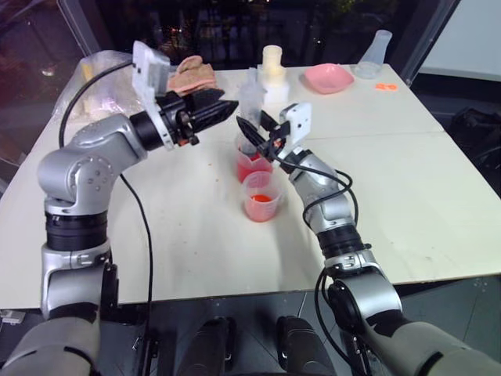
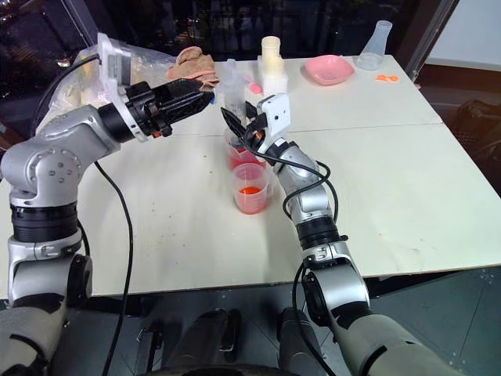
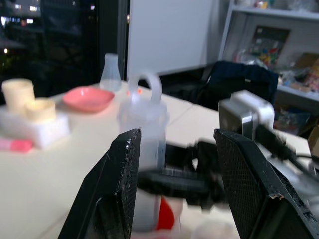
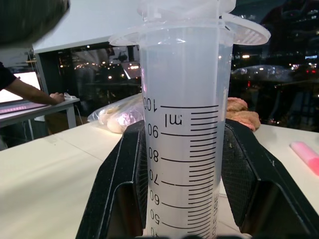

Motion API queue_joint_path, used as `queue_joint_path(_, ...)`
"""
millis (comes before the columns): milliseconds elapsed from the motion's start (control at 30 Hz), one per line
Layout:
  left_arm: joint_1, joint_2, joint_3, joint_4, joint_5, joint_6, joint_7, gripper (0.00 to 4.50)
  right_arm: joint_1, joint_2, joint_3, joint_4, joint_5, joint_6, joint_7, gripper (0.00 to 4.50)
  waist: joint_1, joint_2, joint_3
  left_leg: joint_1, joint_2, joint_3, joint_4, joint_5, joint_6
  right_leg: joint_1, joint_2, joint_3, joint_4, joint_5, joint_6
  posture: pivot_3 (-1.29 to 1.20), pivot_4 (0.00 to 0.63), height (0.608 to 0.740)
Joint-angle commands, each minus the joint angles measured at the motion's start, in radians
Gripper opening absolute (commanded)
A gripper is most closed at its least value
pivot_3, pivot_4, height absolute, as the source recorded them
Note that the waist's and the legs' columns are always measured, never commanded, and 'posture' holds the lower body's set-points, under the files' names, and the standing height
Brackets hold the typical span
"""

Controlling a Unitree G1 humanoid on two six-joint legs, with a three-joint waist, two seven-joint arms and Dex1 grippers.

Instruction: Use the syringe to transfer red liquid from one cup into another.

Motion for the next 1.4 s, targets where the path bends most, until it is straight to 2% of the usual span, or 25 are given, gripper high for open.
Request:
queue_joint_path(33,-0.05,-0.024,-0.02,0.022,0.034,-0.042,-0.006,2.47,-0.01,-0.003,-0.002,-0.01,-0.005,-0.029,0.0,1.43,0.0,0.0,0.0,0.0,0.0,0.0,0.0,0.0,0.0,0.0,0.0,0.0,0.0,0.0,0.0,0.0,0.15,0.74)
queue_joint_path(767,-0.154,-0.14,-0.096,0.233,0.201,-0.189,-0.083,2.47,0.017,-0.007,0.019,-0.037,-0.017,-0.016,0.005,1.43,-0.001,0.0,0.0,0.0,0.0,0.0,0.001,0.0,-0.001,-0.004,0.0,0.0,0.009,0.0,0.0,0.0,0.15,0.74)
queue_joint_path(1033,-0.16,-0.157,-0.12,0.264,0.239,-0.177,-0.09,2.47,0.02,-0.004,0.024,-0.039,-0.024,-0.009,0.001,1.43,-0.001,0.0,0.0,0.0,0.0,0.0,0.001,0.001,-0.001,-0.004,0.0,0.001,0.01,0.0,0.0,0.0,0.15,0.74)
queue_joint_path(1333,-0.17,-0.173,-0.101,0.293,0.249,-0.171,-0.083,0.21,0.019,-0.007,0.027,-0.042,-0.026,-0.005,0.003,1.43,-0.001,0.0,0.0,0.0,0.0,0.0,0.002,0.001,-0.001,-0.004,0.0,0.001,0.011,0.0,0.0,0.0,0.15,0.74)
queue_joint_path(1367,-0.171,-0.174,-0.1,0.294,0.25,-0.17,-0.081,0.01,0.02,-0.007,0.027,-0.043,-0.026,-0.003,0.003,1.43,0.0,0.0,0.0,0.0,0.0,0.0,0.002,0.001,-0.001,-0.004,0.0,0.001,0.011,0.0,0.0,0.0,0.15,0.74)
queue_joint_path(1400,-0.172,-0.175,-0.098,0.293,0.249,-0.168,-0.082,0.01,0.02,-0.007,0.027,-0.044,-0.026,-0.003,0.003,1.43,-0.001,0.0,0.0,0.0,0.0,0.0,0.002,0.001,-0.001,-0.004,0.0,0.001,0.011,0.0,0.0,0.0,0.15,0.74)
